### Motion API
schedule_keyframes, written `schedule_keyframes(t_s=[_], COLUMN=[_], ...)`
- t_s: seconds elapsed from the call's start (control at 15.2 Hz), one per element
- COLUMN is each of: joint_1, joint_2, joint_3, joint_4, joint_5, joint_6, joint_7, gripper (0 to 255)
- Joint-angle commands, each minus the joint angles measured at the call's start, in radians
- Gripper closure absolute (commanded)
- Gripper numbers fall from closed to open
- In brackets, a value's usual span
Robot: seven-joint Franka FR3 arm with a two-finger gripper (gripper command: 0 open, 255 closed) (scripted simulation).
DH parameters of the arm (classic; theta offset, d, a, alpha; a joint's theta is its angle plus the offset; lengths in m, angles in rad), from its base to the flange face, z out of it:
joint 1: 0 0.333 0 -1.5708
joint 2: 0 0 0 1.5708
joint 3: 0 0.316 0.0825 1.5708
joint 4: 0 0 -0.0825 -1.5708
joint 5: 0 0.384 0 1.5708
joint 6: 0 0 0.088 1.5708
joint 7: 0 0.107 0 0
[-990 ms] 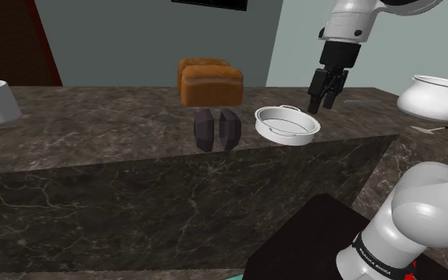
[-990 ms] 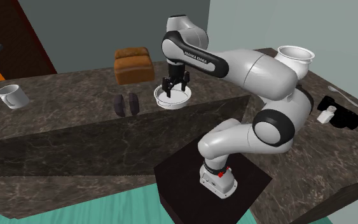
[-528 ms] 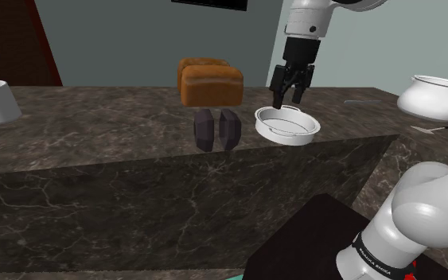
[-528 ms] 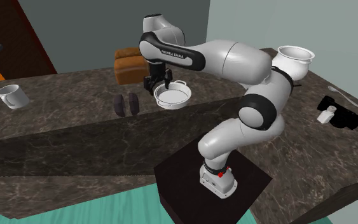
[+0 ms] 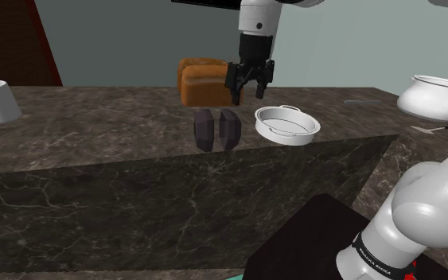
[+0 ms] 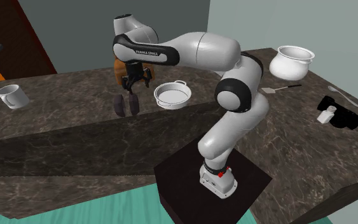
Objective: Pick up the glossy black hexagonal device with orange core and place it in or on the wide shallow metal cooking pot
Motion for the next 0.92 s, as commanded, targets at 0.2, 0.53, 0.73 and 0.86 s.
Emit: schedule_keyframes(t_s=[0.2, 0.53, 0.73, 0.86], joint_1=[0.005, 0.006, 0.006, 0.006], joint_2=[0.157, 0.147, 0.145, 0.145], joint_3=[0.059, 0.058, 0.058, 0.058], joint_4=[0.137, 0.059, 0.036, 0.036], joint_5=[-0.062, -0.059, -0.058, -0.058], joint_6=[0.014, 0.083, 0.104, 0.104], joint_7=[0.089, 0.087, 0.086, 0.086], gripper=[0, 0, 0, 0])
